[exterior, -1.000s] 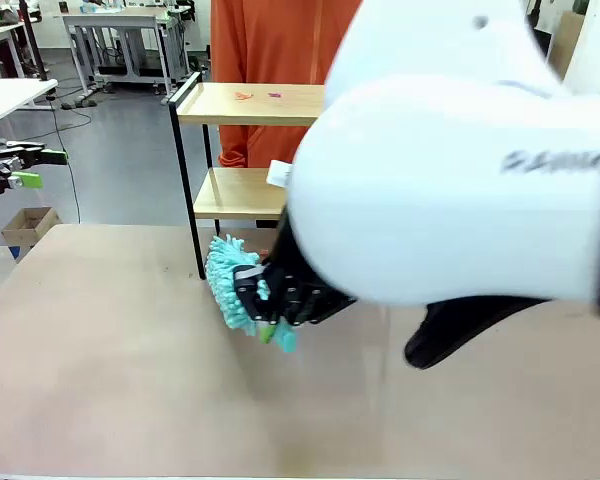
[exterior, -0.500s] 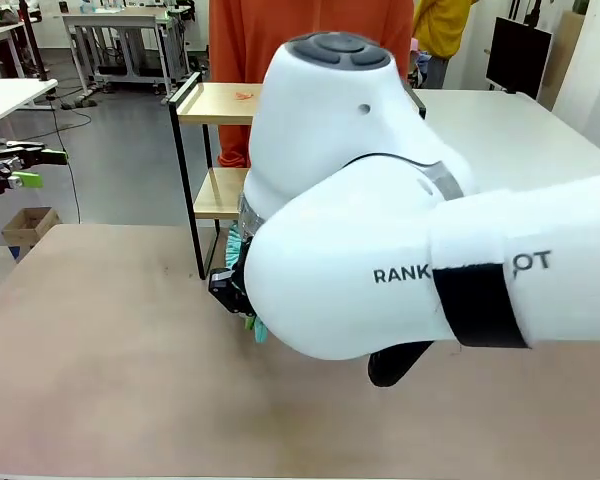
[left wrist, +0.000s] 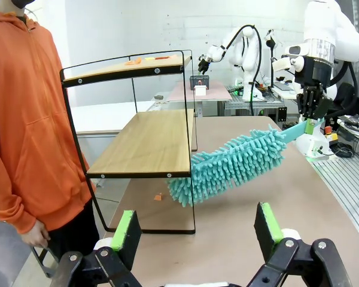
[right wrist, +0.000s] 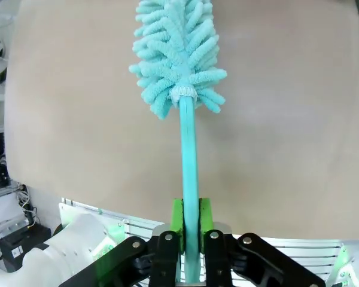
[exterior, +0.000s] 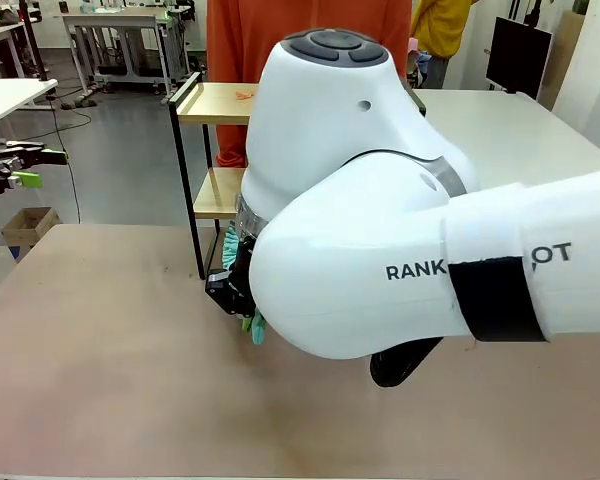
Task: Clean the shelf.
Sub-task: Clean the specific section of the Shelf indicated by the human with the Duster.
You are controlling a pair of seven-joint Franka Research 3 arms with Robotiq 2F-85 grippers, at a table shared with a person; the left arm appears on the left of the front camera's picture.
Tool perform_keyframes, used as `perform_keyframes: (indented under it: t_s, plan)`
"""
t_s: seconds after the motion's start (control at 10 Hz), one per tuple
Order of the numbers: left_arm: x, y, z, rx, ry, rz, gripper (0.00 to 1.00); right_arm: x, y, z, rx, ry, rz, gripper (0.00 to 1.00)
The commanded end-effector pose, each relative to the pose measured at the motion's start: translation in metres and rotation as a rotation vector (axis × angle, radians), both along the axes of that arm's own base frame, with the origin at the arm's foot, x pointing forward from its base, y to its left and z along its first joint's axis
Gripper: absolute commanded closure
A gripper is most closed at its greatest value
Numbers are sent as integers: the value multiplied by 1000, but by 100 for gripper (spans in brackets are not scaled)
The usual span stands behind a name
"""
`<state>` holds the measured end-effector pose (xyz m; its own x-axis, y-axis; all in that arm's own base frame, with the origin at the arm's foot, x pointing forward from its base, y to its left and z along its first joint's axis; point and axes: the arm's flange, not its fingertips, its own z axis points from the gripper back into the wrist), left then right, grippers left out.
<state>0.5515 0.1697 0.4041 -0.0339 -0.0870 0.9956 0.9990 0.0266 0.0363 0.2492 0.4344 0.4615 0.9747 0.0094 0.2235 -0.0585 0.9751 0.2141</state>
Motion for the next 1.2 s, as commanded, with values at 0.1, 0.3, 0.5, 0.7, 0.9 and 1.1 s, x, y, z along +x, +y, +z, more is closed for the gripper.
perform_keyframes:
  t_s: [0.1, 0.3, 0.5, 0.7, 0.9, 1.1]
  plan:
    - [-2, -3, 3, 6, -2, -1, 0, 12, 31, -11, 18, -49, -55, 87]
    - [-2, -3, 3, 6, -2, -1, 0, 13, 55, -23, -1, -107, -92, 87]
    - [-2, -3, 3, 6, -2, -1, 0, 22, 73, -37, -27, -168, -152, 87]
    - [-2, -3, 3, 6, -2, -1, 0, 36, 93, -55, -47, -203, -158, 87]
    - [-2, -3, 3, 6, -2, -1, 0, 53, 108, -67, -42, -222, -142, 87]
    - [-2, -3, 3, 6, -2, -1, 0, 66, 114, -72, -30, -213, -146, 87]
